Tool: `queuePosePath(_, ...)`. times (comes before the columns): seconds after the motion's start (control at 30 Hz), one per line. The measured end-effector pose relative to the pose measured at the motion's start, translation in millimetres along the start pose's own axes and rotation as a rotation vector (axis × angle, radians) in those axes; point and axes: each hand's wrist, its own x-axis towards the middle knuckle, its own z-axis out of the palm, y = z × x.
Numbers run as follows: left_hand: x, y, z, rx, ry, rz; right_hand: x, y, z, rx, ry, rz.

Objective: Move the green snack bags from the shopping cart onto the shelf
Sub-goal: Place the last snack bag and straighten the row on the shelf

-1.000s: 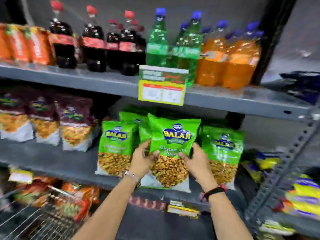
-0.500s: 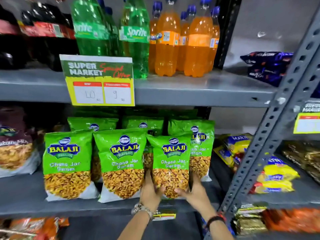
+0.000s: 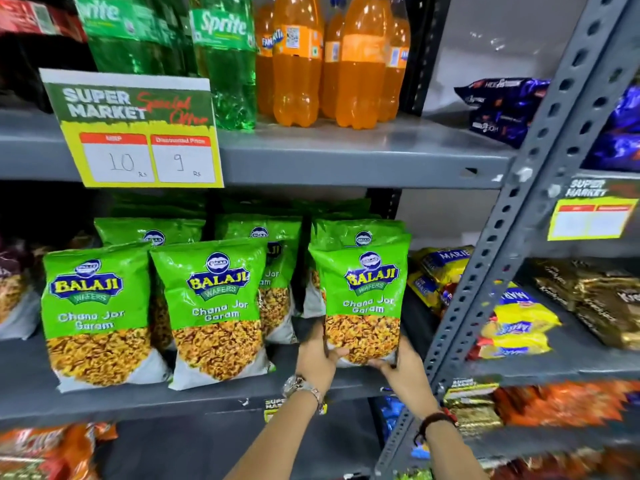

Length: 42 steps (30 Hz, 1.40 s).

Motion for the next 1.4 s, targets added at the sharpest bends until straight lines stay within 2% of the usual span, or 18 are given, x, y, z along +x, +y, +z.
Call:
queuePosePath(0.07,-1.5,-6.4,8.9,0.046,-0.005,-0.046,0.5,10.1,2.1,-0.039,-0.048,0.068)
queuePosePath(0.13,-1.5,-11.7,12.8,0.056,0.001,-0.071,-0.5,15.9,7.5,-0.03,-0.027,0.113)
queuePosePath(0.23,-8.3,-10.2,6.5,0.08,0.015,-0.018,-19.4,8.9,17.8,-0.024,0.146,0.101)
queuePosePath(0.33,-22.1,-15.0,-29.3,0.153,0.131,0.156,-50.4,-11.2,42.9,-0.055,0.477,-0.045)
queuePosePath(0.4,-30.0,-26.1,-59.5,0.243,0.273,0.284,-60.3,-23.4,63.4,-0.125,0.517,-0.264)
queuePosePath(0.43,-31.9,-50.0,-111.9,0.293,0.418,0.287,-56.2,-56.2,105.3,-0.09,0.425,-0.378)
queuePosePath(0.5,-33.4,-66.8,-147.0,0.314,0.609,0.219,-46.3,-74.6,125.3,0.0,0.169,-0.418)
queuePosePath(0.57,-38.6,-88.0,-170.7,0.352,0.668,0.042,-35.6,-90.0,149.2,0.034,-0.065,-0.396)
queuePosePath(0.63,-43.4,-98.2,-172.0,0.313,0.595,-0.039,-26.0,-87.2,162.3,0.038,-0.257,-0.296)
queuePosePath(0.7,-47.2,-100.6,-167.9,0.24,0.462,-0.124,-22.5,-84.9,167.1,0.022,-0.326,-0.206)
queuePosePath(0.83,-41.8,-98.2,-157.5,0.164,0.321,-0.102,-18.1,-80.8,168.1,-0.007,-0.226,-0.149)
queuePosePath(1.03,-35.6,-89.2,-133.0,0.18,0.246,-0.05,-22.0,-58.9,143.3,-0.1,-0.104,-0.083)
queuePosePath(1.2,-28.5,-86.1,-118.8,0.183,0.249,-0.067,-22.4,-55.4,131.1,-0.104,-0.114,-0.07)
queuePosePath(1.23,-30.0,-85.5,-119.5,0.194,0.247,-0.052,-27.2,-57.6,132.0,-0.081,-0.086,-0.071)
queuePosePath(1.3,-37.3,-82.9,-126.9,0.211,0.257,0.005,-44.4,-64.8,134.8,-0.037,0.076,-0.072)
queuePosePath(1.37,-45.0,-80.9,-140.7,0.255,0.33,0.089,-61.3,-73.1,139.7,-0.017,0.265,-0.188)
queuePosePath(1.4,-49.6,-83.5,-153.3,0.299,0.387,0.12,-68.0,-81.5,146.2,0.008,0.299,-0.264)
